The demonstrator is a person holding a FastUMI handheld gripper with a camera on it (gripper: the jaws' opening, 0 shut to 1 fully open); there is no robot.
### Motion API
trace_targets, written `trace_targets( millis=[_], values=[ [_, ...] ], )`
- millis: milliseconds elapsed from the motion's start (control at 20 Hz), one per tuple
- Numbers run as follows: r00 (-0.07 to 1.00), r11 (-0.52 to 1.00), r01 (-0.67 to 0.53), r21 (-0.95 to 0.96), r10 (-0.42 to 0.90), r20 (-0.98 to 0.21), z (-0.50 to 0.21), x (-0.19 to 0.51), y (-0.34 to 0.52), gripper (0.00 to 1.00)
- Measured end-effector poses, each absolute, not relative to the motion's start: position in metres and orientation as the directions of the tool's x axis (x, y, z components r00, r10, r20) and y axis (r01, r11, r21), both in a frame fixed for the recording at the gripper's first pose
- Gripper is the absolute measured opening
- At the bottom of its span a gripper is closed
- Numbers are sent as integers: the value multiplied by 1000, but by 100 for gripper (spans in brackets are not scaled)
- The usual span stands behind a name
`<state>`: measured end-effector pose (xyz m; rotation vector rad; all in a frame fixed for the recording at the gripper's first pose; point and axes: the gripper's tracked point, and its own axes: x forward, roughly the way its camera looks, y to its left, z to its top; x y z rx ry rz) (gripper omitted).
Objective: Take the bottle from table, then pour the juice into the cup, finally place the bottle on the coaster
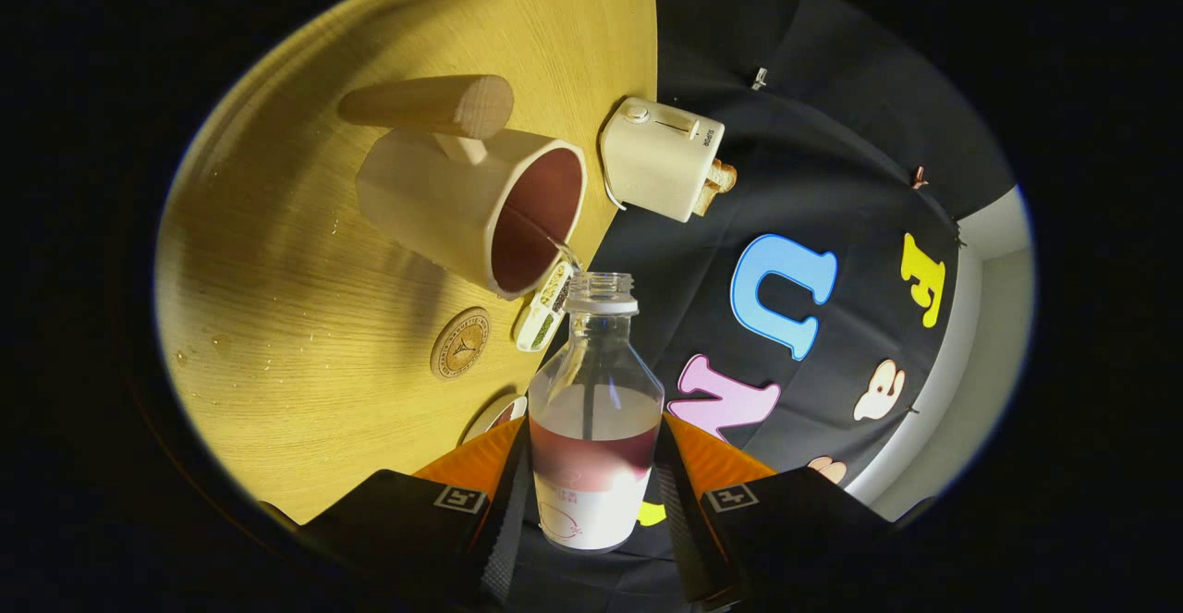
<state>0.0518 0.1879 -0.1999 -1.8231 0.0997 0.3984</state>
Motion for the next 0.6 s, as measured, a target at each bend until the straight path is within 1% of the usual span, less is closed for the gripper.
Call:
trace_targets(
  millis=[600],
  values=[
    [934, -387, -214, -897, 187, -303, -194, 55, 194, 70]
  ],
)
